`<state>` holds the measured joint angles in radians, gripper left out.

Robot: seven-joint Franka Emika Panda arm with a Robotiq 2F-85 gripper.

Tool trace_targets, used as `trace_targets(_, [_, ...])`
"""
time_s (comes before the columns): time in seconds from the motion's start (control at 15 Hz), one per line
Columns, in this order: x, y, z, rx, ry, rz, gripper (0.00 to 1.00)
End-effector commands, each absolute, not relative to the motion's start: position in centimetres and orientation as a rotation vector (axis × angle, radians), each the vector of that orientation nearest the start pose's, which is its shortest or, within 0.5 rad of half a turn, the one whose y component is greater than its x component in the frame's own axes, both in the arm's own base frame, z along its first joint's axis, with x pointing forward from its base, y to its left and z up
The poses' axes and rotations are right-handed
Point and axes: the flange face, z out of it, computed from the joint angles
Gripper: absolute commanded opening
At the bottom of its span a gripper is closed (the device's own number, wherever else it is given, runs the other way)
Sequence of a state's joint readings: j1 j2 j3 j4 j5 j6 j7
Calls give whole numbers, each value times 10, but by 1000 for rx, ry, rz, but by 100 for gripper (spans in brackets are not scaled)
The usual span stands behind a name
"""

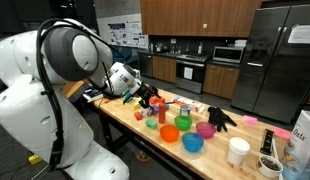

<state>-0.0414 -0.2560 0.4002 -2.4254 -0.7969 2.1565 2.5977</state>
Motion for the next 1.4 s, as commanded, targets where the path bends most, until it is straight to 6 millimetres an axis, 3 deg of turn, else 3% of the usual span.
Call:
trace_targets(0.0, [442,117,446,-1790,2269,-1319,100])
trace_targets(0.07, [445,115,451,-1771,2226,-1348,100])
trace_targets(0.2, [449,121,445,-1745,2148,-1398,100])
trace_targets(0.27, [447,116,456,-1784,2129,-1421,100])
trace_targets(0.4, [448,128,430,-1853,2143,-1392,100])
trace_targets(0.67, [438,135,411,-1963,2185,-1360,100])
trace_targets(0.93, [433,141,398,-1987,2271,-1304,100])
trace_targets(1.07, [435,133,400,-1993,2315,-1299,100])
trace_targets(1.33, [428,139,396,-1977,2395,-1255,100])
